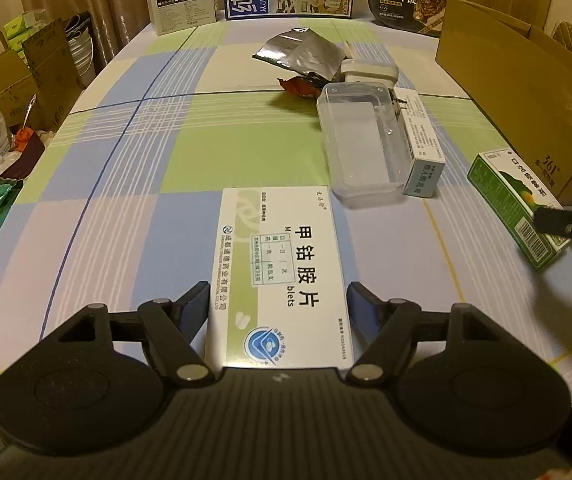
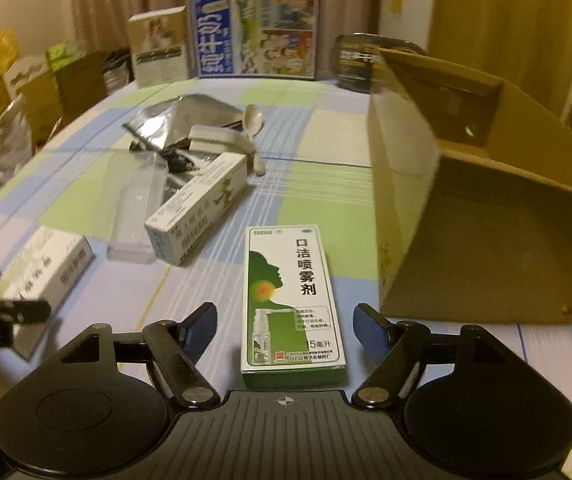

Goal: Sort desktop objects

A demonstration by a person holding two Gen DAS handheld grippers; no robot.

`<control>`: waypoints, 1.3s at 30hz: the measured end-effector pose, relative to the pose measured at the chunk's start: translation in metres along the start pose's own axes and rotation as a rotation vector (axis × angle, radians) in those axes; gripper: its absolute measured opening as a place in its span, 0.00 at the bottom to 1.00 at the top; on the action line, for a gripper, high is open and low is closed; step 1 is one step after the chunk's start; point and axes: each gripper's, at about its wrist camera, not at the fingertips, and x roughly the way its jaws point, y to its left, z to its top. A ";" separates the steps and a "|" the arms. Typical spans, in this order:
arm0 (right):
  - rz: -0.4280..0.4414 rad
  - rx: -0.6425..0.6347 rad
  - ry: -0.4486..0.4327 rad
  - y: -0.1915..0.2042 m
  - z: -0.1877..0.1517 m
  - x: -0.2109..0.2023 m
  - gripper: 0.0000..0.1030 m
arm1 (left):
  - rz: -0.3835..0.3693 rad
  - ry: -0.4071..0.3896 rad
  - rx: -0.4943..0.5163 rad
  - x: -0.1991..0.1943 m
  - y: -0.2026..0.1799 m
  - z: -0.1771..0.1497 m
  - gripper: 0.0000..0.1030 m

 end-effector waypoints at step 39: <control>0.034 0.006 -0.004 0.003 0.007 -0.010 0.51 | 0.006 -0.019 0.014 -0.005 -0.008 0.009 0.65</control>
